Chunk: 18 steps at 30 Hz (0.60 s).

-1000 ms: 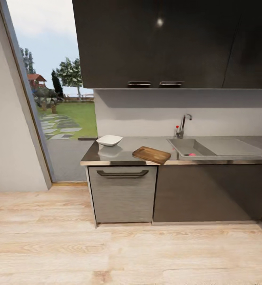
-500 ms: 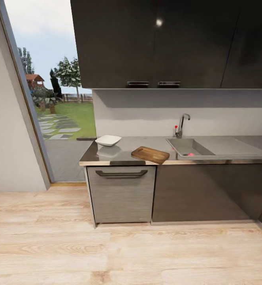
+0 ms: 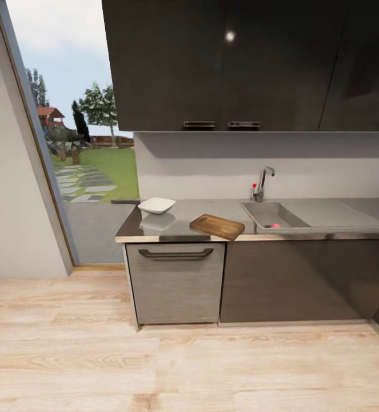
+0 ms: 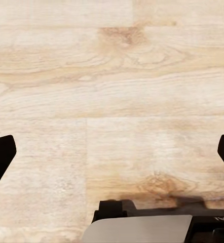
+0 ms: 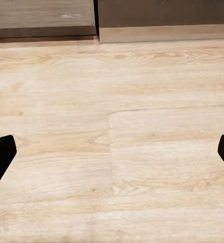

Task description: In the kitchen, take the Vidalia onion out of the sink, dice it on the chopping board with the paring knife, put the diced onion into the bowl on the countertop, then place both the paring knife and the chopping board into the sink.

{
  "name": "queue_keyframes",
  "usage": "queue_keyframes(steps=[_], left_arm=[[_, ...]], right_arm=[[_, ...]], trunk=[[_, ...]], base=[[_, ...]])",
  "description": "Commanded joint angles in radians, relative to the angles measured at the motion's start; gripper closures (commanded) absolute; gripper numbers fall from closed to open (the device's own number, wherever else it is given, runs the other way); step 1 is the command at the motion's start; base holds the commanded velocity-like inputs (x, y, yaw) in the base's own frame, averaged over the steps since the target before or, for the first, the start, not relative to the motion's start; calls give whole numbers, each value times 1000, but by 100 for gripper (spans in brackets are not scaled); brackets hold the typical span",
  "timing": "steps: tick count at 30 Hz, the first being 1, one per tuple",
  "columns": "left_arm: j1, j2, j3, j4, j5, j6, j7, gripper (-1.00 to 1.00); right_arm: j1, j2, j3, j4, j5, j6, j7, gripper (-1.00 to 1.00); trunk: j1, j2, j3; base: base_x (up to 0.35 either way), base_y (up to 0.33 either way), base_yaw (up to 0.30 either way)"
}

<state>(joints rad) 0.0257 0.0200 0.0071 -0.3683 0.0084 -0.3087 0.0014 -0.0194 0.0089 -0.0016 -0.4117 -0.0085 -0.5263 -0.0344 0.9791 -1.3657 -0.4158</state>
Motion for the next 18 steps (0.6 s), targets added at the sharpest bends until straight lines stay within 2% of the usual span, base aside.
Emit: queue_keyframes(steps=[1,18], left_arm=[[0,0,1,-1,1,-1,0,-100],[0,0,1,-1,1,-1,0,-100]], right_arm=[[-1,0,0,1,-1,-3,-2,-100],[-1,0,0,1,-1,-3,-2,-100]], trunk=[[-4,7,2],[-69,126,56]], base=[[0,0,0],[0,0,0]])
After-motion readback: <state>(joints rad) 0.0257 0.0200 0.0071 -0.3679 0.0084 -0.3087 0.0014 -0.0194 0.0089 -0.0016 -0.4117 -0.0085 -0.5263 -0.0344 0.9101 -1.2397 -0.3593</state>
